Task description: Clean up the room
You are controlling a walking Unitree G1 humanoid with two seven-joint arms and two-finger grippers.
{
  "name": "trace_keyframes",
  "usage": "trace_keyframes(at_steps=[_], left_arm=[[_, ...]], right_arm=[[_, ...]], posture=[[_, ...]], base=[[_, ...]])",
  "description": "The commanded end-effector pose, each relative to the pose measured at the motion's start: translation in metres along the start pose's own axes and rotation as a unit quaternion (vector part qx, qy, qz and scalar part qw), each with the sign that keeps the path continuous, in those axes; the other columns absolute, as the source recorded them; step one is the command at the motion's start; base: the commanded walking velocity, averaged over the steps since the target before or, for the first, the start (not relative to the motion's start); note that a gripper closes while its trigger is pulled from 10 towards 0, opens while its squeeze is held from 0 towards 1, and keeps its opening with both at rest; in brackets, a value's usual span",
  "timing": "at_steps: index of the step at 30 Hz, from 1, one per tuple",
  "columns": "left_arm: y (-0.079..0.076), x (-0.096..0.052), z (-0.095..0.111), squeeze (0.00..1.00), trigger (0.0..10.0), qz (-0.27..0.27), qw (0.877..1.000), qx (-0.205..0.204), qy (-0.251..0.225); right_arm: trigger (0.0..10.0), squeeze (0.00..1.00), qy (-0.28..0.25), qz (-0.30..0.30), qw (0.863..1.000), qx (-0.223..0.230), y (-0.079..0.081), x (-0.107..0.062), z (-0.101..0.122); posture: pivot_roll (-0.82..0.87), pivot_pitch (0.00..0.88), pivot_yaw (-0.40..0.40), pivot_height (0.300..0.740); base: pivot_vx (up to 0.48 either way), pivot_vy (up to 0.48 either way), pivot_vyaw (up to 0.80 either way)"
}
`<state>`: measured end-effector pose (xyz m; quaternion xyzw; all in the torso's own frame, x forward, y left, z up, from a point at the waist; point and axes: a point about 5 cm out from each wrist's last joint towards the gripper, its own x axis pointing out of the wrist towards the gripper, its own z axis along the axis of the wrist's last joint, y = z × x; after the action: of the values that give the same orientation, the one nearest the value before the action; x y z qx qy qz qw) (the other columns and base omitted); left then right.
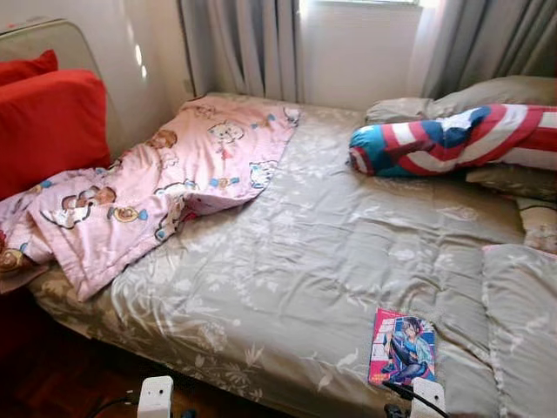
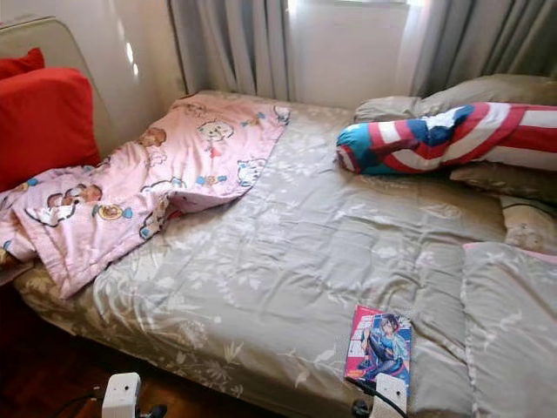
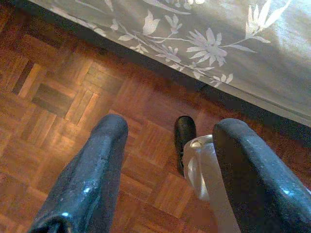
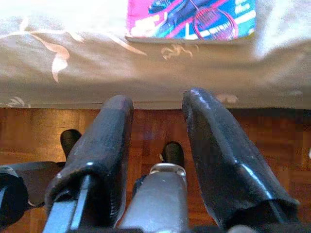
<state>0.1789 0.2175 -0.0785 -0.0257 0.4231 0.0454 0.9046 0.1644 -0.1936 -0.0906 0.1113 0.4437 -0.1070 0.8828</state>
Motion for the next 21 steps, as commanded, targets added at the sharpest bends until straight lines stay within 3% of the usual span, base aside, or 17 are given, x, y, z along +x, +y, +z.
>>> trace_keyframes(at_steps=[1, 4, 21], left_arm=[[-0.0009, -0.0003, -0.0015, 0.00, 10.0, -0.001, 1.000, 0.006, 0.002], [-0.0013, -0.0003, -0.0016, 0.00, 10.0, -0.001, 1.000, 0.006, 0.001], [-0.0043, 0.0002, -0.0014, 0.00, 10.0, -0.005, 1.000, 0.007, 0.000]], right_arm=[[10.0, 0.00, 0.005, -0.008, 1.000, -0.003, -0.0024, -0.0004, -0.0018], [10.0, 0.00, 0.005, -0.011, 1.000, -0.002, -0.0029, -0.0005, -0.0018], [10.0, 0.00, 0.001, -0.011, 1.000, 0.001, -0.0013, -0.0001, -0.0003]], posture=[[0.01, 0.052, 0.015, 0.740], [0.01, 0.051, 0.016, 0.740], [0.01, 0.050, 0.017, 0.740]], base=[[0.000, 0.274, 0.00], [0.000, 0.347, 0.00], [0.000, 0.034, 0.00]])
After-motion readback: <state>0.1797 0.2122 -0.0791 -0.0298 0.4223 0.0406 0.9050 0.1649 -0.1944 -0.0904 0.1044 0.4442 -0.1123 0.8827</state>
